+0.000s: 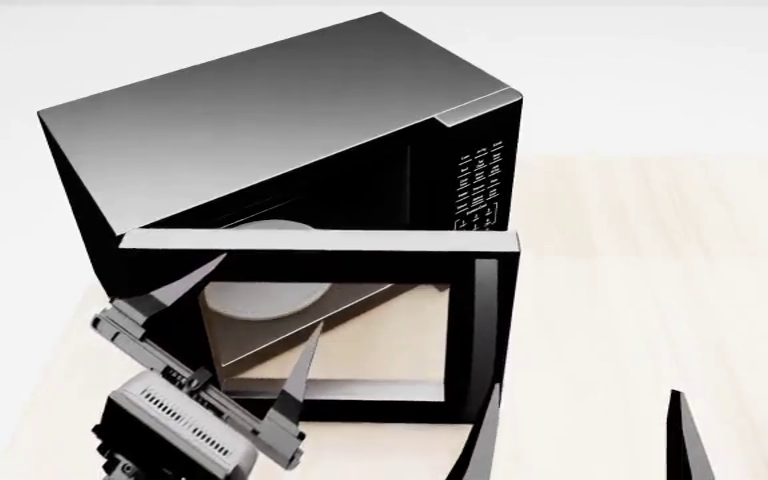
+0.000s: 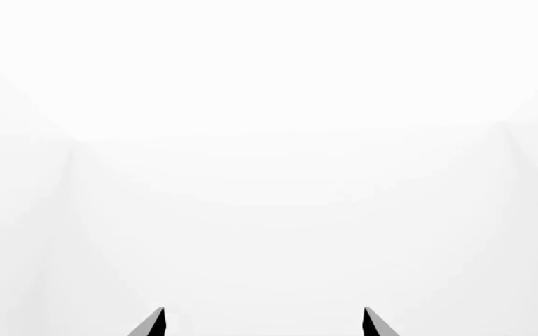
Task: Close the microwave.
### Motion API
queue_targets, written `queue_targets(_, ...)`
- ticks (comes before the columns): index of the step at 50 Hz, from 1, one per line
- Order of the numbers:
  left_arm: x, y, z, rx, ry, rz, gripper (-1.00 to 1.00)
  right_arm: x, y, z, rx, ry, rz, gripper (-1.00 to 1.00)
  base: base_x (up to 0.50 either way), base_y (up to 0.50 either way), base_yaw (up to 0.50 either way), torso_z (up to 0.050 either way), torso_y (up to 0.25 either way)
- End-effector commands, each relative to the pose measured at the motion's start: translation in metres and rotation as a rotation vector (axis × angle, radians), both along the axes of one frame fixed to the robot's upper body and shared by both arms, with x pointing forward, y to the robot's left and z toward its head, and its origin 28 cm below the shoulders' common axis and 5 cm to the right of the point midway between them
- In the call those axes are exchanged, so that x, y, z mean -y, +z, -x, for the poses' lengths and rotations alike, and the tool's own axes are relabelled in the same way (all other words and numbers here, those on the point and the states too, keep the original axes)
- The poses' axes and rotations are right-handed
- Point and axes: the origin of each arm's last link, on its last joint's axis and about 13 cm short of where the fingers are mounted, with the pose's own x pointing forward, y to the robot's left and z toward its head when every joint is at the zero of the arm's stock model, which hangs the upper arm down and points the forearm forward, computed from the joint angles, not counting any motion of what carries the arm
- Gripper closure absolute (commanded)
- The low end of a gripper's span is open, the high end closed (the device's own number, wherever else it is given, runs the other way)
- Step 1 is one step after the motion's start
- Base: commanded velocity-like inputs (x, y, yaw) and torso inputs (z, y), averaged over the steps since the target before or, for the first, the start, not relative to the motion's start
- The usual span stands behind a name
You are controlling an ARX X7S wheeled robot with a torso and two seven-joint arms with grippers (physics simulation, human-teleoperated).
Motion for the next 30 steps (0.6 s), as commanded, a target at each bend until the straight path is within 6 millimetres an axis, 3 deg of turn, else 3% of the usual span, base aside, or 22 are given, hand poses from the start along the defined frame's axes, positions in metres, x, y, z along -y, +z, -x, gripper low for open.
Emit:
queue_targets(1,-0.0127,-0.0002,-0.0035,-0.016,0.161,0.109,-1.0,0.0008,0.0007,-0.0008,0.006,-0.004,0.009,-1.0,0.0,0.0,0.0,0.0,0.0)
queue_targets(30,-0.0094,0.0061,-0.0103,-0.007,0.255,0.138,-1.0,0.0014,0.0009,-0.0007,0.007,-0.004,0.007,-1.0,0.0,0.0,0.0,0.0,0.0)
